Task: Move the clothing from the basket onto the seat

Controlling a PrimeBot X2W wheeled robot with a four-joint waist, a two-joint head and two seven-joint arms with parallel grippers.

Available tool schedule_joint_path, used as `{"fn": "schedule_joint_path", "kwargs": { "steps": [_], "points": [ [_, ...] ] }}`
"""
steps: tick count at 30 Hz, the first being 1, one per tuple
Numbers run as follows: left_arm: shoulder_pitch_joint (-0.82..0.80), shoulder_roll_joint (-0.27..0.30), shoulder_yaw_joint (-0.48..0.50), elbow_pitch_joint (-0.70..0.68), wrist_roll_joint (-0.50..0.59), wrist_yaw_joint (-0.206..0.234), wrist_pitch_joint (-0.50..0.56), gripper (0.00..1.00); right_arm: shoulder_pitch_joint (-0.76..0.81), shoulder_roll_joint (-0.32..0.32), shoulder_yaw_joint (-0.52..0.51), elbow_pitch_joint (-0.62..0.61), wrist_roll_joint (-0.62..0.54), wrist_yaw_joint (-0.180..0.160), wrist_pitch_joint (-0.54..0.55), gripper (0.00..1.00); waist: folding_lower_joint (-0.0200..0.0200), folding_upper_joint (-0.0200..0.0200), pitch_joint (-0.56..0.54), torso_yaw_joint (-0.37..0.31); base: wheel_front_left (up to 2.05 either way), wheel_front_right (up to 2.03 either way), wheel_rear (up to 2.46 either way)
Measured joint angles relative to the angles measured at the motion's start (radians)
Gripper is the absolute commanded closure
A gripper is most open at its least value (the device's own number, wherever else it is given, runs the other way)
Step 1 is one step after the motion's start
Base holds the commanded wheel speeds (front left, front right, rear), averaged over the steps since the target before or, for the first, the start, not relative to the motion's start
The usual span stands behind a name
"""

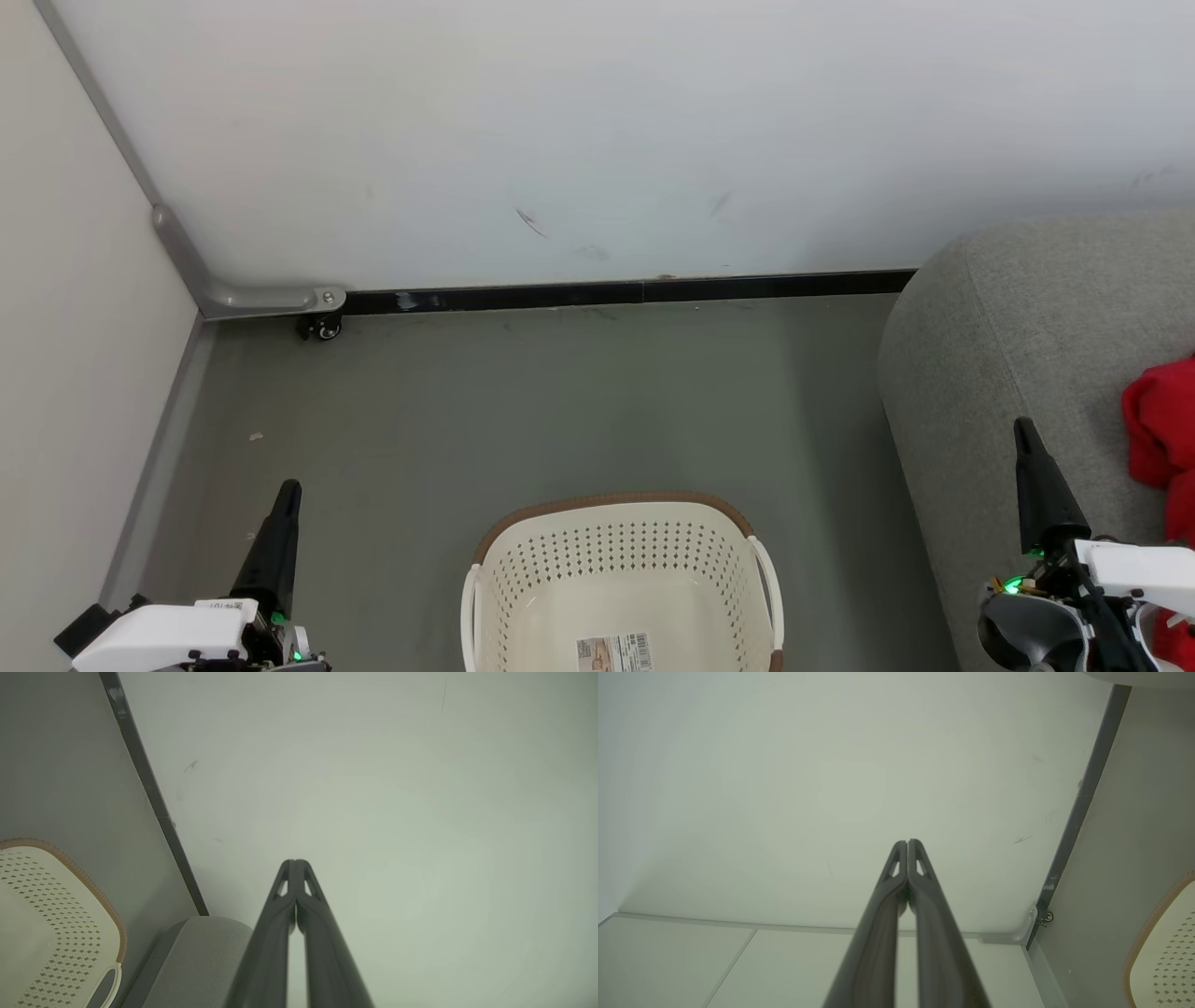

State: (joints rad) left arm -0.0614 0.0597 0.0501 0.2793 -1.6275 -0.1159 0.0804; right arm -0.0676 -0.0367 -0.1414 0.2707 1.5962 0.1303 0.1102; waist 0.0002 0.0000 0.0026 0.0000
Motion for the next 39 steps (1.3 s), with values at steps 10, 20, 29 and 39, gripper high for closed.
{"fn": "schedule_joint_path", "kwargs": {
  "steps": [10,20,29,39],
  "points": [
    [0.0,0.0,0.002,0.001,0.0,0.0,0.0,1.0,0.0,0.0,0.0,0.0,0.0,0.0,0.0,1.0,0.0,0.0,0.0,0.0,0.0,0.0,0.0],
    [0.0,-0.001,0.002,0.002,0.0,0.0,0.005,1.0,0.0,0.0,0.0,0.0,0.0,0.0,0.0,1.0,-0.0001,0.0,0.0,0.0,0.0,0.0,0.0],
    [-0.001,-0.001,0.003,0.003,0.0,0.0,0.007,1.0,0.0,0.0,0.0,0.0,0.0,0.0,0.0,1.0,0.0,0.0,0.0,0.0,0.0,0.0,0.0],
    [-0.001,-0.001,0.003,0.004,0.0,0.0,0.007,1.0,0.0,0.0,0.0,0.0,0.0,0.0,0.0,1.0,-0.0001,0.0,0.0,0.0,0.0,0.0,0.0]
  ]
}}
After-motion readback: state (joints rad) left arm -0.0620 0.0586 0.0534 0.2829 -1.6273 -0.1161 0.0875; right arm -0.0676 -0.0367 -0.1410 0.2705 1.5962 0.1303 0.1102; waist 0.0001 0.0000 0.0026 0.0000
